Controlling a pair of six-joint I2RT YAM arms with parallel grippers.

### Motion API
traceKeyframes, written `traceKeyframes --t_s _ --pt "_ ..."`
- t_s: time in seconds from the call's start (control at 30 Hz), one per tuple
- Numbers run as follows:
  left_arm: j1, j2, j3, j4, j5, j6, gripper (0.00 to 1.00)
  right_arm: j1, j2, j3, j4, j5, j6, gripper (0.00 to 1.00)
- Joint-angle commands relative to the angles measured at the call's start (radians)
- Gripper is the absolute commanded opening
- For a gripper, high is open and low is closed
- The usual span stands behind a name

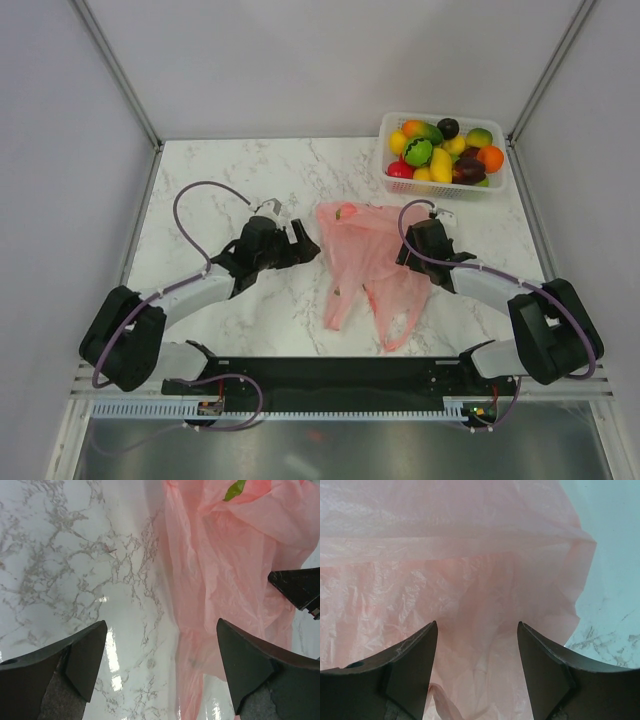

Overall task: Place the fake fruits into the plastic bag and tie a complex knot
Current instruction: Adjust the plastic bag at the center of the board.

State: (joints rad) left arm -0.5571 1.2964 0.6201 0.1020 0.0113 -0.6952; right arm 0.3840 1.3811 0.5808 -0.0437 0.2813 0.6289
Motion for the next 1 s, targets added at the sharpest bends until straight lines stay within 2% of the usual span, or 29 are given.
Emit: traceKeyframes --t_s 0.0,0.23,0.37,0.53,0.6,0.63,0.7,0.73,0.83,0.9,0.97 --pt "-0.018 0.067 0.071 0.103 0.085 0.059 0.98 0.001 -0.001 0.036 0.01 -0.024 -0.02 0.73" --pt "-0.099 0.199 0.17 0.103 0.059 0.036 0.99 0.003 0.026 0.05 0.028 -0.051 -0.017 0.73" --pt "-0.121 0.276 0.208 0.123 0.056 0.022 0.99 0.001 0.032 0.05 0.03 -0.051 -0.017 0.73" --pt "-0.121 0.385 0.282 0.059 0.009 -0.013 0.96 0.001 0.022 0.051 0.028 -0.047 -0.02 0.73" --pt "-0.121 0.438 0.323 0.044 0.006 -0.012 0.85 0.001 0.022 0.051 0.027 -0.048 -0.02 0.73" --pt "-0.121 0.452 0.338 0.018 0.003 -0.007 0.59 0.001 0.024 0.05 0.027 -0.048 -0.02 0.73" --pt "-0.121 0.478 0.377 -0.016 -0.011 0.0 0.27 0.001 0.024 0.05 0.027 -0.048 -0.021 0.72" --pt "-0.121 0.478 0.382 -0.045 -0.042 0.012 0.03 0.001 0.024 0.05 0.025 -0.047 -0.023 0.72" --pt "-0.121 0.419 0.371 -0.096 -0.129 0.051 0.02 0.001 0.015 0.056 0.015 -0.042 -0.037 0.72" --pt "-0.121 0.371 0.377 -0.183 -0.198 0.091 0.02 0.007 0.025 0.073 -0.017 -0.054 -0.078 0.71" --pt "-0.121 0.356 0.4 -0.33 -0.276 0.144 0.02 0.048 0.051 0.14 -0.077 0.011 -0.106 0.71"
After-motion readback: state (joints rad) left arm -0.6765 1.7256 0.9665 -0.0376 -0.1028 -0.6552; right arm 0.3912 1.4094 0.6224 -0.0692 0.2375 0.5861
